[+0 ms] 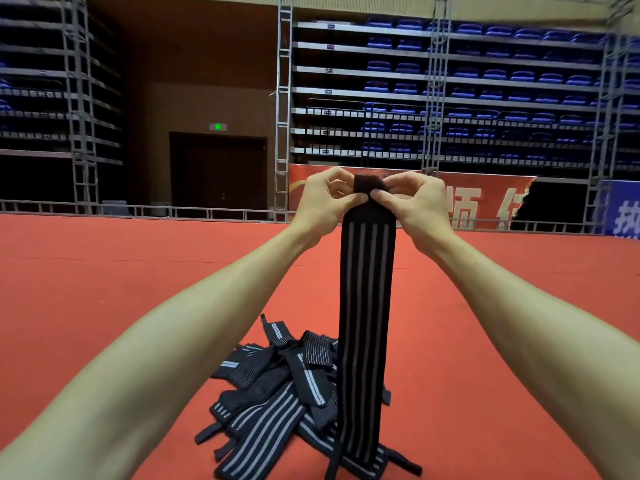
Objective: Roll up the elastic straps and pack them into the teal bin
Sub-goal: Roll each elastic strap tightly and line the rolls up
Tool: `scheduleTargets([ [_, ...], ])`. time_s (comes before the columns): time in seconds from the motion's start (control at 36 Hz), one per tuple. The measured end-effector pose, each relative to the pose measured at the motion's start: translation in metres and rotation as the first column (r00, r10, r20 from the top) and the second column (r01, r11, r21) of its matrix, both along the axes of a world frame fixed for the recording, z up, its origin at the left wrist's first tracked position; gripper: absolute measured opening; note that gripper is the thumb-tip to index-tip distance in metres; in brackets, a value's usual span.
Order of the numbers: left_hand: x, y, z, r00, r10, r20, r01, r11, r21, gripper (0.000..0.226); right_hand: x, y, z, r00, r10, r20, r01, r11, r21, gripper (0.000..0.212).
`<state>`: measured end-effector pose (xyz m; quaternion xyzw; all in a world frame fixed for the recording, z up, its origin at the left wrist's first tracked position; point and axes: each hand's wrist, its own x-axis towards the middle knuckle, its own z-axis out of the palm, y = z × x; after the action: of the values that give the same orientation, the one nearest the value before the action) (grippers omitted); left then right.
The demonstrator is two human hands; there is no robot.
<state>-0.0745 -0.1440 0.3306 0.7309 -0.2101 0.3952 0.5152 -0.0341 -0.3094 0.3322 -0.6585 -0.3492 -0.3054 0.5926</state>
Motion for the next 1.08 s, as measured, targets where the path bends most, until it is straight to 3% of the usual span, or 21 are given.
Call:
scheduleTargets([
  [0.17, 0.0, -0.002, 0.0, 1.0, -0.024, -0.009, 0.024, 1.0, -0.002, 0.015, -0.003, 0.0, 0.003, 0.997, -0.049, 0.053, 0.05, 0.999, -0.007, 0.02],
  [0.33, 0.001, -0.002, 0.006, 0.995, -0.081, -0.055, 0.077, 0.995, -0.065, 0.004, 0.003, -0.003, 0.006, 1.0, -0.02, -0.006, 0.02, 1.0, 0.002, 0.022],
  [0.56, -0.001, -0.004, 0.01, 0.999, -0.042, -0.03, 0.04, 0.998, -0.058, 0.014, -0.003, -0.007, 0.01, 0.999, 0.024, -0.044, -0.024, 1.0, 0.001, 0.022],
  [0.78, -0.001, -0.003, 0.011, 0.999, -0.041, -0.012, 0.04, 0.998, -0.053, 0.014, -0.008, -0.004, 0.012, 1.0, 0.009, 0.003, -0.009, 1.0, -0.011, 0.038],
  [0.89, -0.003, -0.002, 0.01, 1.0, -0.018, 0.016, 0.019, 0.999, -0.032, 0.027, -0.008, -0.003, 0.01, 1.0, -0.008, 0.01, 0.009, 0.999, -0.05, 0.029],
  [1.08, -0.001, 0.0, 0.006, 0.999, 0.005, 0.051, -0.007, 0.999, 0.043, 0.028, -0.009, -0.001, 0.008, 0.997, -0.039, 0.062, 0.045, 0.994, -0.097, 0.026],
])
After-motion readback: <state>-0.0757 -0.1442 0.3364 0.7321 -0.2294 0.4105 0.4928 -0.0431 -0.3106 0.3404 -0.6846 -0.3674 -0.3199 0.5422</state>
